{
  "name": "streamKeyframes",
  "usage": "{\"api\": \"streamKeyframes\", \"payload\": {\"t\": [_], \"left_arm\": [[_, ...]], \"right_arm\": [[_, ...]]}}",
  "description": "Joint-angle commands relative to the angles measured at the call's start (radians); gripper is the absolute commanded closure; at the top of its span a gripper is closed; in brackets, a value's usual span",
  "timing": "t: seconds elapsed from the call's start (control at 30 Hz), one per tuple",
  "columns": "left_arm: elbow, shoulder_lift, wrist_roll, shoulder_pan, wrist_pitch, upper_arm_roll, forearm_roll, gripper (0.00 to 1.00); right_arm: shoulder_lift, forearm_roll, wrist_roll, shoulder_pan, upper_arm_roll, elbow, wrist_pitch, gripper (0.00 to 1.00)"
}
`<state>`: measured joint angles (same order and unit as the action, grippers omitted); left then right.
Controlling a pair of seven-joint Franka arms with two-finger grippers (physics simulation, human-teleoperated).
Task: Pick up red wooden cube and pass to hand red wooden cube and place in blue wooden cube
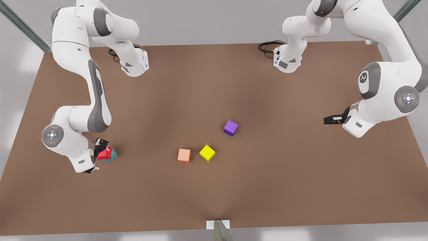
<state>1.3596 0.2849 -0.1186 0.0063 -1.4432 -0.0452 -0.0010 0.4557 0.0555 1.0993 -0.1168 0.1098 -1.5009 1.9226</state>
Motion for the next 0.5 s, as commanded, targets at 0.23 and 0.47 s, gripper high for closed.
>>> {"api": "streamKeyframes", "payload": {"t": [0.23,0.47], "left_arm": [[-0.073,0.229,-0.207,0.029,0.478,-0.077,-0.044,0.0],[-0.099,0.082,-0.286,0.011,0.323,-0.17,0.039,0.0]], "right_arm": [[-0.318,-0.031,-1.314,0.026,-0.087,0.146,-0.671,0.0],[-0.353,-0.034,-1.314,0.057,-0.099,0.103,-0.668,0.0]]}}
